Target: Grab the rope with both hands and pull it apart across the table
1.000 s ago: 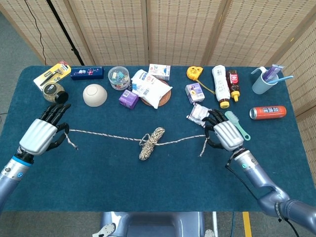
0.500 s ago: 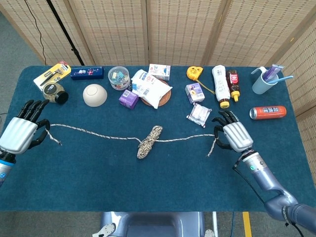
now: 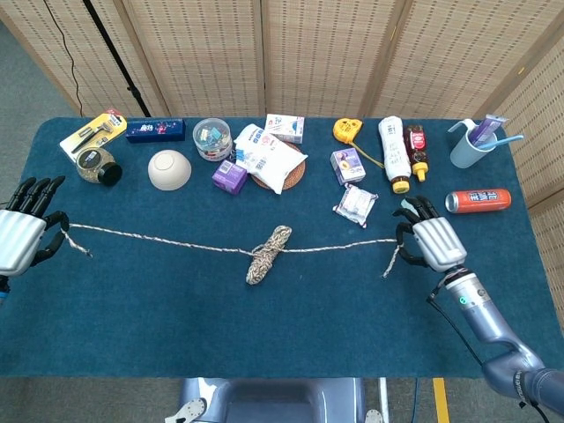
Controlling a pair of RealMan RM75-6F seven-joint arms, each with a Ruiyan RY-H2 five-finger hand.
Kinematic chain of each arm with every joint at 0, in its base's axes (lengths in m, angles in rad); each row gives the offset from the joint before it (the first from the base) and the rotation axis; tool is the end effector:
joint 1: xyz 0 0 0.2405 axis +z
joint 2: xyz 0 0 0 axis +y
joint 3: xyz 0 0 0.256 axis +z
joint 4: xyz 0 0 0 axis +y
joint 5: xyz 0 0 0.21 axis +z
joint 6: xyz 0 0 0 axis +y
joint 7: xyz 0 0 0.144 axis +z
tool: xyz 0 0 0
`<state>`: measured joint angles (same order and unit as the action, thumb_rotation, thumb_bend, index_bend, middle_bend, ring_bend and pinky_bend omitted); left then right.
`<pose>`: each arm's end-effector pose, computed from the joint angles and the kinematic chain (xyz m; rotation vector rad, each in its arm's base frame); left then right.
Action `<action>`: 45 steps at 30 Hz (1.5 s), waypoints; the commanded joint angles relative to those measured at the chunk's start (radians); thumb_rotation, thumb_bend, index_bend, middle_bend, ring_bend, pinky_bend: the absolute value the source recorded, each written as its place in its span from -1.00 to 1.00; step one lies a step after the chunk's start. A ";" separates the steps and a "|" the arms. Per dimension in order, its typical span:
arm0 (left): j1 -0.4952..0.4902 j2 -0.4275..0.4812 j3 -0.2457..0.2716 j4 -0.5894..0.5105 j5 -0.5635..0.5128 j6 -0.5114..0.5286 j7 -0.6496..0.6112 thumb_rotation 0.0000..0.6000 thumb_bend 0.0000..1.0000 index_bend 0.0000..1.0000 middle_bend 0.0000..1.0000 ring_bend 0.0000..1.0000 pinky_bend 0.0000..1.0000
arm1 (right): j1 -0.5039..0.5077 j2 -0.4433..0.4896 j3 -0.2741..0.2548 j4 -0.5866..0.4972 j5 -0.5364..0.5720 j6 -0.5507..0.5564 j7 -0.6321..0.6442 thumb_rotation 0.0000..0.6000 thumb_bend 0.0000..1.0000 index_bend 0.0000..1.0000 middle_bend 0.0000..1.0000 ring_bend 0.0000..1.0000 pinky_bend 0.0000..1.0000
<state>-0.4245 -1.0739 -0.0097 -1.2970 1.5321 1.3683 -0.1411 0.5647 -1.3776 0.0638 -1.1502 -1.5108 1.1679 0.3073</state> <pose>-0.3008 0.2930 0.1961 -1.6622 -0.5847 -0.8890 -0.2671 -0.3435 0.0852 1.7264 -0.8956 1.0741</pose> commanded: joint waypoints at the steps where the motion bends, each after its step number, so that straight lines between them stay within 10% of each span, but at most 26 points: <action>1: 0.016 0.006 -0.009 0.017 -0.022 -0.001 -0.007 1.00 0.06 0.34 -0.94 -1.00 -1.00 | -0.008 0.008 0.003 0.006 0.006 0.004 -0.001 1.00 -0.13 0.37 -0.47 -0.82 -1.00; 45: -0.161 -0.139 -0.097 -0.127 0.076 -0.149 0.112 1.00 0.04 0.25 -0.94 -1.00 -1.00 | 0.055 0.003 0.030 -0.142 -0.067 -0.021 0.003 1.00 -0.12 0.19 -0.53 -0.84 -1.00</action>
<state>-0.5784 -1.2076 -0.1042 -1.4175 1.6041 1.2252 -0.0347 0.6151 -1.3738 0.0919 -1.2859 -1.5746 1.1506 0.3151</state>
